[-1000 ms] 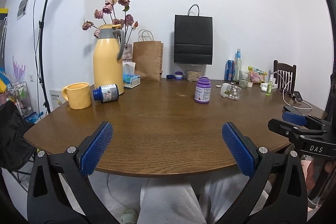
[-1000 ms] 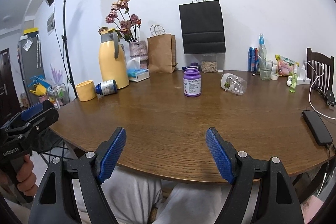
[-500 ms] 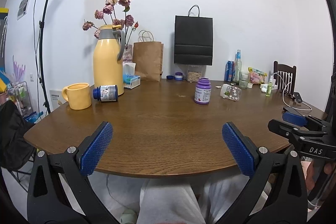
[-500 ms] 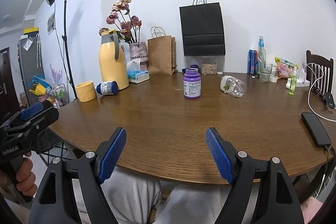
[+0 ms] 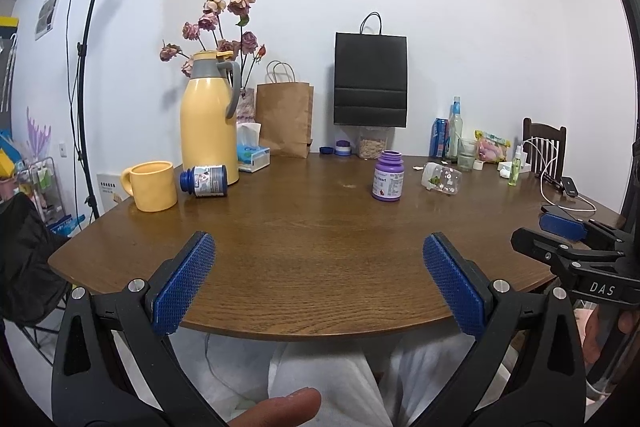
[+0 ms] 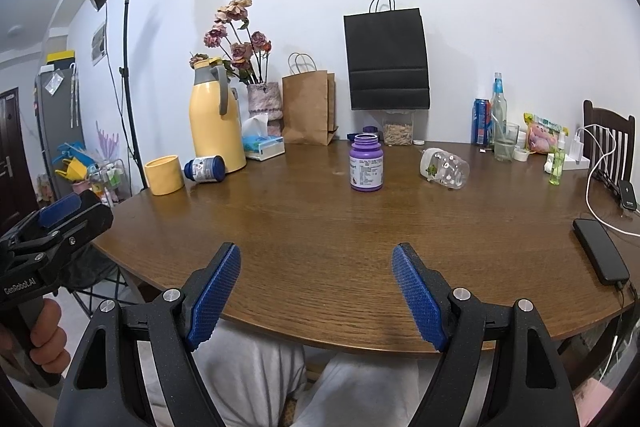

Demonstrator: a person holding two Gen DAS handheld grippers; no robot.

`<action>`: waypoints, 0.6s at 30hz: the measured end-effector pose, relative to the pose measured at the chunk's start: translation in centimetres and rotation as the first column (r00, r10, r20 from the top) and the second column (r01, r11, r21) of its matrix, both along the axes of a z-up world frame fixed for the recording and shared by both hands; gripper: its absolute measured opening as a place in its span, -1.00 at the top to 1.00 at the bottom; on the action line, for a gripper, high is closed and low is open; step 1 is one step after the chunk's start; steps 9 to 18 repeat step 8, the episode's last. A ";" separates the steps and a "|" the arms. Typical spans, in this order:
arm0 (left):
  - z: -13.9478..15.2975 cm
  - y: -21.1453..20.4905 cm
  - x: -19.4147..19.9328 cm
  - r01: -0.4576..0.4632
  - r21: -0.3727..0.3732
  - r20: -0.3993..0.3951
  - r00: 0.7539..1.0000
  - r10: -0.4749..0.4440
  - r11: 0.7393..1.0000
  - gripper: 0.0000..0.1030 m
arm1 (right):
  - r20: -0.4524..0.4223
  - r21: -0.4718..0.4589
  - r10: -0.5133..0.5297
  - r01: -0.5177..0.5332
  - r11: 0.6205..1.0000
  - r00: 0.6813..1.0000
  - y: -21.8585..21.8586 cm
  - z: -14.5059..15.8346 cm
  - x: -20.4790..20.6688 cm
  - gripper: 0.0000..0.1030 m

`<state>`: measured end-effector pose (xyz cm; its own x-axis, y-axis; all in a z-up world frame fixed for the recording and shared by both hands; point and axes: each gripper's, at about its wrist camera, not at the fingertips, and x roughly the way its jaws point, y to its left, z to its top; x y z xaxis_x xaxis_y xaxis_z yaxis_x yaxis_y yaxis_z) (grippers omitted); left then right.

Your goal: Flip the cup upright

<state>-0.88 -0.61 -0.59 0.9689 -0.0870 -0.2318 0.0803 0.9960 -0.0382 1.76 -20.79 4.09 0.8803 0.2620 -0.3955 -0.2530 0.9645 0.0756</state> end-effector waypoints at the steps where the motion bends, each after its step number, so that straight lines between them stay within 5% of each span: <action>1: 0.0 0.0 0.0 -0.001 0.000 0.000 1.000 0.001 1.000 -1.00 | -0.001 0.000 0.000 0.000 1.000 1.000 0.0 0.0 0.0 -0.61; 18: -0.2 0.3 0.3 -0.004 -0.014 -0.016 1.000 0.004 1.000 -1.00 | -0.011 0.008 0.002 -0.002 1.000 1.000 -0.1 -0.1 0.2 -0.61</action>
